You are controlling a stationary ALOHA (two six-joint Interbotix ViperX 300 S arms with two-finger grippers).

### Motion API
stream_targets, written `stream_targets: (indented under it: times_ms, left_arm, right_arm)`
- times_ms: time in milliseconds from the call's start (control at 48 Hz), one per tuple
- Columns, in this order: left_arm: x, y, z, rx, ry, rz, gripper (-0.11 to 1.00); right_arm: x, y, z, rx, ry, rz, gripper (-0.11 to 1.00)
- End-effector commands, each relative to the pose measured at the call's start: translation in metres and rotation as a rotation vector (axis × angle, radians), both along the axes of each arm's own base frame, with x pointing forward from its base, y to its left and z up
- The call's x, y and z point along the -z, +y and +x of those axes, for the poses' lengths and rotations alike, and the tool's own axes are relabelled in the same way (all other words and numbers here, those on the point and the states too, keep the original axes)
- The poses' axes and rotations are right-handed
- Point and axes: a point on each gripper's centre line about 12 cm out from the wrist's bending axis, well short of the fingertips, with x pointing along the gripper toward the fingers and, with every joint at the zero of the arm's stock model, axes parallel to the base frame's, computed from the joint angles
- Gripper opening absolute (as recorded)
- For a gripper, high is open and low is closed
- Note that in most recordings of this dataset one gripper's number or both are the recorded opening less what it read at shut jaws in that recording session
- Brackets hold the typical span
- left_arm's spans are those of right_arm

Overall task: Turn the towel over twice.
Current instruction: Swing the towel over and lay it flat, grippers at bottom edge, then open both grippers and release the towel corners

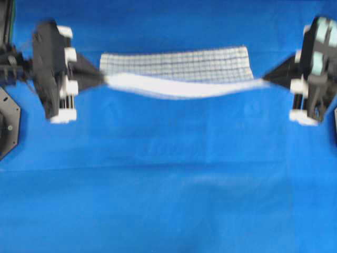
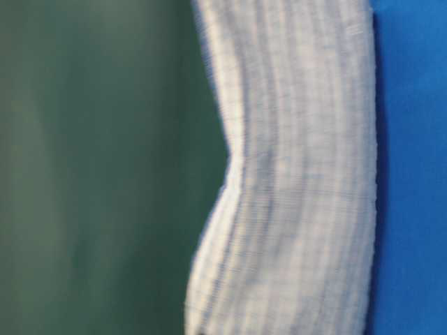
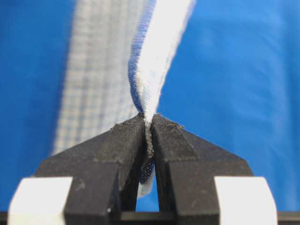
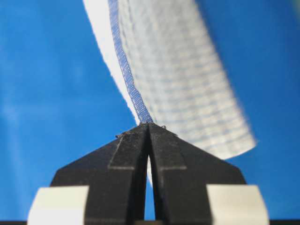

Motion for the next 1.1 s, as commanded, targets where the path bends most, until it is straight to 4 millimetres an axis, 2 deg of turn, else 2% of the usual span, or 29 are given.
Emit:
stream_targets:
  times_ms: [0, 229, 417, 667, 854, 1084]
  left_arm:
    - [0.008, -0.017, 0.005, 0.063, 0.023, -0.005, 0.04]
    - [0.053, -0.051, 0.018, 0.177, 0.124, -0.017, 0.04]
    - [0.083, -0.069, 0.027, 0.205, 0.193, -0.061, 0.04]
    - [0.095, -0.093, 0.031, 0.244, 0.223, -0.103, 0.04]
    - [0.096, -0.105, 0.028, 0.284, 0.228, -0.101, 0.04]
    - [0.099, -0.106, 0.026, 0.289, 0.239, -0.097, 0.04]
  right_arm:
    - [0.006, 0.016, 0.001, -0.036, 0.008, 0.034, 0.00]
    - [0.033, 0.053, 0.005, -0.093, 0.069, 0.125, 0.00]
    - [0.052, 0.079, 0.013, -0.127, 0.104, 0.183, 0.00]
    - [0.074, 0.107, 0.027, -0.159, 0.120, 0.257, 0.00]
    - [0.088, 0.111, 0.031, -0.140, 0.159, 0.269, 0.00]
    - [0.100, 0.113, 0.036, -0.132, 0.196, 0.264, 0.00]
